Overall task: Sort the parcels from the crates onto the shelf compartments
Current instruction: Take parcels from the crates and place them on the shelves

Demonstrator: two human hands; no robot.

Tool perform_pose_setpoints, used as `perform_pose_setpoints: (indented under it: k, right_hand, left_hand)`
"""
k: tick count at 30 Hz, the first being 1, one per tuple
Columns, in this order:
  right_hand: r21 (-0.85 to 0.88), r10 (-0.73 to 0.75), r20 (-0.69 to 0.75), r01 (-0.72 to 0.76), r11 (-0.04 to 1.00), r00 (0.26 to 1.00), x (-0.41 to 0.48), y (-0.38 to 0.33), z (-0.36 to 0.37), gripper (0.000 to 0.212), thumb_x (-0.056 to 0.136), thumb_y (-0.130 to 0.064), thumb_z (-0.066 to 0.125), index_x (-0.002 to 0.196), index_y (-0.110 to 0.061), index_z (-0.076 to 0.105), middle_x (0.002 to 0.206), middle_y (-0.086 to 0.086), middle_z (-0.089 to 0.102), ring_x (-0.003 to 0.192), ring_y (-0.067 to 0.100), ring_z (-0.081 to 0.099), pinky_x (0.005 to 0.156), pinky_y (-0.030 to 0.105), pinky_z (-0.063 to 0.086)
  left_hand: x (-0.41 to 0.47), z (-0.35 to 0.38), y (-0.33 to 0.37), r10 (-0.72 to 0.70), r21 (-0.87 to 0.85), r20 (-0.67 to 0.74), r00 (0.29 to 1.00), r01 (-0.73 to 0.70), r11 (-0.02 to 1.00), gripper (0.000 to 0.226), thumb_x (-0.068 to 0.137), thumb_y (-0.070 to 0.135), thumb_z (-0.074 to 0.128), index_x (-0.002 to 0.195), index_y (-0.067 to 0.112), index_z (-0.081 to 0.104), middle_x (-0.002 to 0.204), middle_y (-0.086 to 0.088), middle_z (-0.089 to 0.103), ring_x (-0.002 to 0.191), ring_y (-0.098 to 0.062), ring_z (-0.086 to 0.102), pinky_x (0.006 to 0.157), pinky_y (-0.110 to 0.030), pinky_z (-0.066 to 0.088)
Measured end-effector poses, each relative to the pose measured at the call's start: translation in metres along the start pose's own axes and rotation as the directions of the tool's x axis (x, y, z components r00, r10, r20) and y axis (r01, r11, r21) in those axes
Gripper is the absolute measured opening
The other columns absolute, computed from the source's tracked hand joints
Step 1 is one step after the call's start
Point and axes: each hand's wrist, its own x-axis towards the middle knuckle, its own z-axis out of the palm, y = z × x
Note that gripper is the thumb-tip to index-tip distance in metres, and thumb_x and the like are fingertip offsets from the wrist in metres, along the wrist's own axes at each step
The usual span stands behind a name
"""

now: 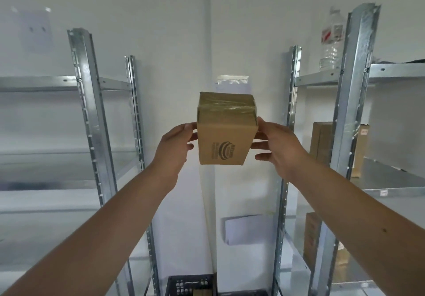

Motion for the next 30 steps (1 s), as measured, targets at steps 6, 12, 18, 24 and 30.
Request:
perform_pose_setpoints:
  k: [6, 12, 18, 24, 30]
  right_hand:
    - [0.073, -0.002, 0.039, -0.001, 0.997, 0.999, -0.002, 0.004, 0.007, 0.035, 0.106, -0.044, 0.060, 0.110, -0.014, 0.077, 0.102, 0.006, 0.079, 0.104, 0.034, 0.075, 0.093, 0.053, 0.061]
    - [0.216, 0.039, 0.089, -0.058, 0.975, 0.995, -0.002, 0.009, 0.006, 0.030, 0.107, -0.034, 0.061, 0.105, -0.008, 0.076, 0.105, 0.013, 0.070, 0.093, 0.032, 0.073, 0.096, 0.054, 0.062]
    - [0.281, 0.068, 0.100, -0.094, 0.955, 0.993, -0.003, 0.011, 0.008, 0.036, 0.106, -0.029, 0.063, 0.118, 0.003, 0.073, 0.099, 0.015, 0.068, 0.087, 0.028, 0.071, 0.084, 0.044, 0.066]
    - [0.346, 0.121, 0.086, -0.143, 0.927, 0.989, -0.008, 0.016, 0.006, 0.026, 0.107, -0.020, 0.059, 0.101, 0.002, 0.070, 0.090, 0.015, 0.073, 0.075, 0.026, 0.071, 0.061, 0.030, 0.060]
    - [0.329, 0.108, 0.113, -0.139, 0.934, 0.988, -0.015, 0.020, 0.007, 0.035, 0.105, -0.012, 0.061, 0.131, 0.010, 0.066, 0.122, 0.027, 0.073, 0.109, 0.037, 0.076, 0.075, 0.034, 0.065]
  left_hand:
    - [0.004, -0.009, -0.003, 0.000, -0.008, 0.012, 1.000, 0.000, 1.000, 0.028, 0.108, 0.049, 0.051, 0.109, 0.032, 0.073, 0.101, 0.010, 0.076, 0.098, -0.018, 0.068, 0.074, -0.034, 0.041]
    - [0.005, -0.014, -0.008, -0.010, -0.085, 0.020, 1.000, 0.012, 0.996, 0.032, 0.109, 0.045, 0.051, 0.110, 0.022, 0.073, 0.102, 0.003, 0.075, 0.089, -0.020, 0.067, 0.079, -0.037, 0.046]
    - [0.000, -0.010, -0.008, 0.014, -0.084, 0.018, 1.000, -0.013, 0.996, 0.032, 0.110, 0.036, 0.051, 0.106, 0.012, 0.072, 0.099, -0.002, 0.076, 0.085, -0.018, 0.072, 0.086, -0.036, 0.059]
    - [-0.002, -0.013, -0.014, -0.013, -0.130, 0.007, 1.000, 0.014, 0.991, 0.034, 0.108, 0.034, 0.057, 0.110, 0.004, 0.072, 0.115, -0.013, 0.077, 0.110, -0.035, 0.074, 0.103, -0.047, 0.058]
    - [-0.005, -0.013, -0.026, -0.044, -0.178, 0.014, 0.999, 0.046, 0.983, 0.027, 0.107, 0.026, 0.060, 0.109, 0.002, 0.072, 0.115, -0.021, 0.075, 0.110, -0.041, 0.073, 0.102, -0.048, 0.059]
